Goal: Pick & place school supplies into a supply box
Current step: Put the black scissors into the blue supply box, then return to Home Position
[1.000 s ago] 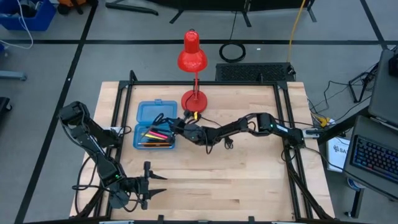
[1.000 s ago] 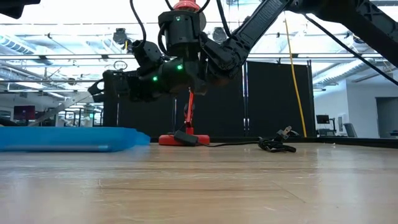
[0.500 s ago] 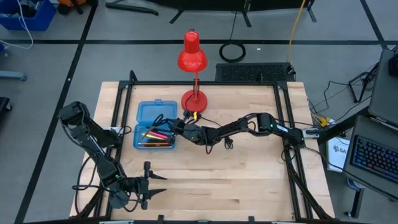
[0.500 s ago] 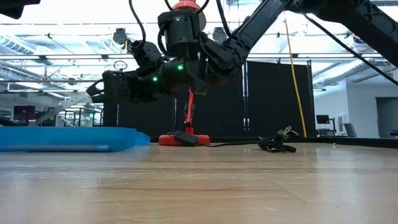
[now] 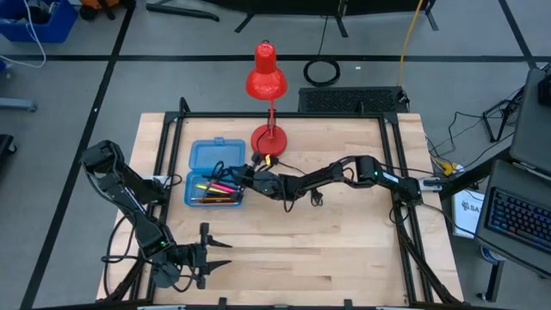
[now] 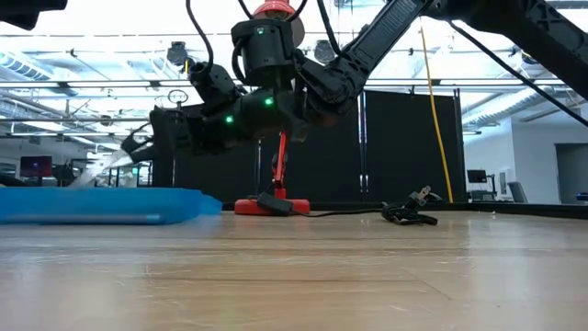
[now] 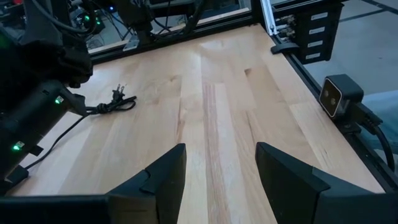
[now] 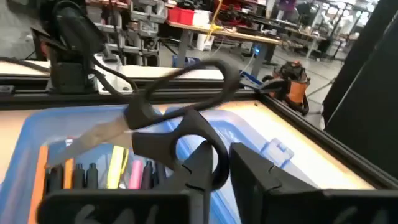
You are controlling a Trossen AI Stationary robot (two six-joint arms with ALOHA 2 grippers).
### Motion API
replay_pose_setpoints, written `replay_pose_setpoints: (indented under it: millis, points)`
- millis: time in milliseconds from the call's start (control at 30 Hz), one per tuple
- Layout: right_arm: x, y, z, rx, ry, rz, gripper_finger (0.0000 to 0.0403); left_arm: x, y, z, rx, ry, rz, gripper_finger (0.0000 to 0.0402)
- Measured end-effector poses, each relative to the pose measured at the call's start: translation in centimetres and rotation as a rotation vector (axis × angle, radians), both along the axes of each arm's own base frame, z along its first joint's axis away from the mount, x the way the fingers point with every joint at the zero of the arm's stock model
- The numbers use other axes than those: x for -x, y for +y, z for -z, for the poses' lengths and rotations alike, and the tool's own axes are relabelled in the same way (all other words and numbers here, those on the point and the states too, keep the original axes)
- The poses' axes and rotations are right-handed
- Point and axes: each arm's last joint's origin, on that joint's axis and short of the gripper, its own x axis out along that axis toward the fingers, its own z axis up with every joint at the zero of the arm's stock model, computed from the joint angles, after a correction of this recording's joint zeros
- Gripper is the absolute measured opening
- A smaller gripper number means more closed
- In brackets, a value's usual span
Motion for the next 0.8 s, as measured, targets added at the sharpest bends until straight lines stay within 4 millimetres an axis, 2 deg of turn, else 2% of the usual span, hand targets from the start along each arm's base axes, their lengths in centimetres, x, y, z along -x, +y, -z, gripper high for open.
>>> replay_pose_setpoints:
  millis: [200,367,533,733,800]
  points:
    - [0.1,-0.3,0.4,-0.017,0.036,0.011,0.008,0.0,0.0,0.0,0.004,0.002,0.001,0.02]
    - [0.1,0.9,0.7,-0.008,0.067,-0.014,0.0095,0.0,0.0,0.0,0.004,0.002,0.001,0.02]
    - [0.1,2.0,0.2,0.059,0.053,0.006,0.0096,0.0,0.0,0.0,0.006,0.003,0.0,0.02]
    - [0.1,1.7,0.0,0.112,0.058,0.016,0.0091,0.0,0.0,0.1,0.015,0.006,-0.006,0.02]
    - [0.2,1.8,0.0,0.139,0.073,0.069,0.0091,0.1,0.0,0.1,0.015,0.007,-0.004,0.02]
